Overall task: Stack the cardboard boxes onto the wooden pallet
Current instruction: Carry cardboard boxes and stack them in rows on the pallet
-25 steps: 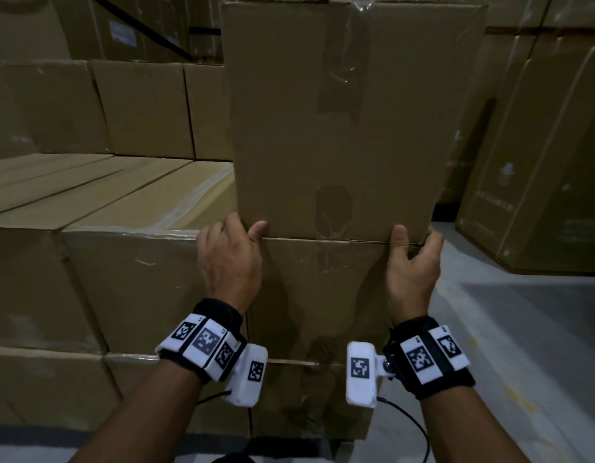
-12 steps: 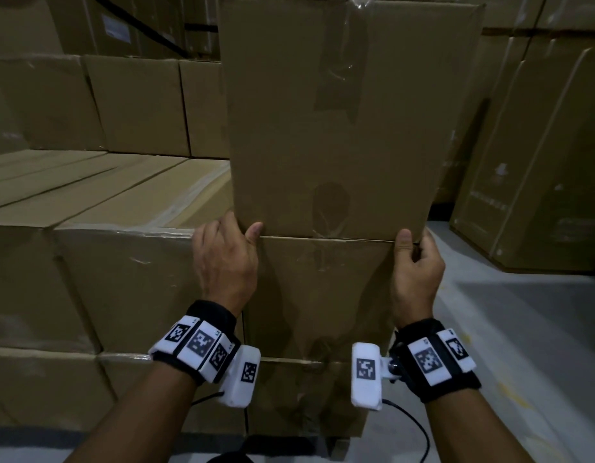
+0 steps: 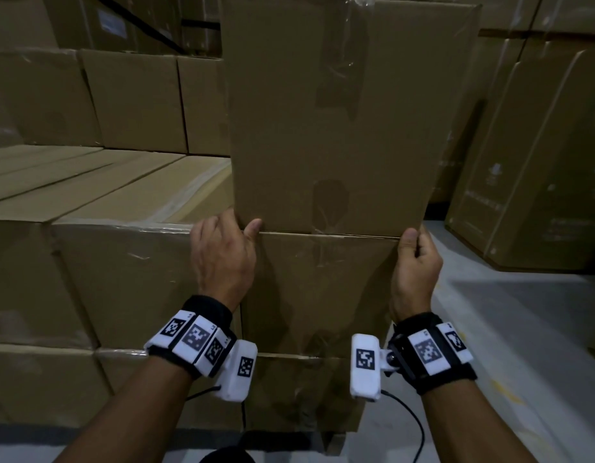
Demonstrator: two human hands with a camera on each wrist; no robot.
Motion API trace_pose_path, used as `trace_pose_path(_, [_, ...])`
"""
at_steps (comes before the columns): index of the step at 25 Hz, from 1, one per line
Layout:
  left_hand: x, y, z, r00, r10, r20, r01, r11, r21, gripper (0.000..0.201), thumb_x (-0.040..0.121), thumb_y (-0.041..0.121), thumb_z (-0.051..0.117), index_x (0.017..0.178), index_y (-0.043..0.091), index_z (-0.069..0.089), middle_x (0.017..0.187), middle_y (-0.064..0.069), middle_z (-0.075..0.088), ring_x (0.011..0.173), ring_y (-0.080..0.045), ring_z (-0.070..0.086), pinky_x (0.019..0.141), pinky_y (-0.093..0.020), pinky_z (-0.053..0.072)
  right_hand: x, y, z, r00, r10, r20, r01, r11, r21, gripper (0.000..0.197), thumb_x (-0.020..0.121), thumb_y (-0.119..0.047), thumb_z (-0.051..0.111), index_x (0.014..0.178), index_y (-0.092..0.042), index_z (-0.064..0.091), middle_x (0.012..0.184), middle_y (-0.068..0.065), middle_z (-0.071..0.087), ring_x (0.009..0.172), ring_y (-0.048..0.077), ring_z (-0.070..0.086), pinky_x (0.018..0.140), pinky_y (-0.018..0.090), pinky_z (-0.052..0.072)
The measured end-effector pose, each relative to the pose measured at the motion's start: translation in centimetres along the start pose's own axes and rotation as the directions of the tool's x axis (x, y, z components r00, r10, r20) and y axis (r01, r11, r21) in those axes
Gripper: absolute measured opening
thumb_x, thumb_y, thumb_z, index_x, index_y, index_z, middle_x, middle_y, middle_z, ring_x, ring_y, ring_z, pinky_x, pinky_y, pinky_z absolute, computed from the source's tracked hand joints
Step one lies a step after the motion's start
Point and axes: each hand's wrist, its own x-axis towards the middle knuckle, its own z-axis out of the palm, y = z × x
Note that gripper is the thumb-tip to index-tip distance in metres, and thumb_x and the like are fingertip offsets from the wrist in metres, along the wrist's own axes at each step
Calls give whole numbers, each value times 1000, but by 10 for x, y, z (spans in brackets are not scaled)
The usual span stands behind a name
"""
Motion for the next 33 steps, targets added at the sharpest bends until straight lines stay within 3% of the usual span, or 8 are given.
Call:
trace_pose_path(6, [0, -1, 2, 1000, -5, -23, 4, 999, -49, 48, 98, 48, 38, 97, 4, 58, 81, -2, 44, 77, -18, 41, 86, -44, 40, 4, -1, 0, 1000, 13, -22, -13, 1000, -8, 36, 105, -23, 45, 131, -5, 61, 127, 10, 66, 118, 24, 60, 104, 49, 49])
trace_pose_path(11, [-1, -1, 3, 999, 2, -51, -5, 997, -72, 47, 97, 46, 41, 98, 3, 59, 79, -5, 48, 76, -19, 40, 86, -47, 41, 2, -3, 1, 1000, 2, -18, -3, 1000, -28, 40, 104, -29, 43, 134, -9, 60, 128, 6, 65, 120, 20, 59, 106, 47, 47])
trace_pose_path(14, [-1, -1, 3, 998, 4, -62, -9, 997, -72, 48, 97, 46, 43, 98, 1, 60, 79, -13, 56, 75, -24, 47, 85, -48, 42, 1, -3, 1, 1000, -18, -20, 17, 998, -55, 38, 105, -27, 43, 134, -9, 60, 127, 5, 66, 119, 19, 60, 106, 47, 47])
trace_pose_path(19, [0, -3, 5, 996, 13, -83, -18, 998, -65, 50, 98, 49, 39, 93, 3, 58, 78, -14, 57, 74, -28, 50, 83, -48, 42, 2, -4, 0, 1000, -19, -13, 17, 996, -90, 37, 107, -24, 42, 135, -9, 60, 127, 5, 66, 119, 19, 60, 106, 45, 47])
trace_pose_path(29, [-2, -2, -3, 1000, 31, -1, -31, 999, -26, 39, 99, 43, 45, 98, 5, 56, 80, -2, 42, 76, -19, 39, 83, -42, 39, -2, -3, 1, 1000, -5, 1, 6, 996, -91, 39, 108, -27, 35, 143, -15, 51, 133, 1, 61, 122, 14, 56, 107, 36, 45])
trace_pose_path(33, [0, 3, -15, 985, -54, 161, 49, 998, 38, 36, 99, 44, 47, 100, 8, 54, 84, -2, 45, 79, -19, 40, 75, -32, 30, -4, -2, 1, 998, 48, -29, -52, 985, -162, 40, 108, -28, 35, 142, -14, 50, 133, 4, 61, 121, 19, 56, 106, 35, 45])
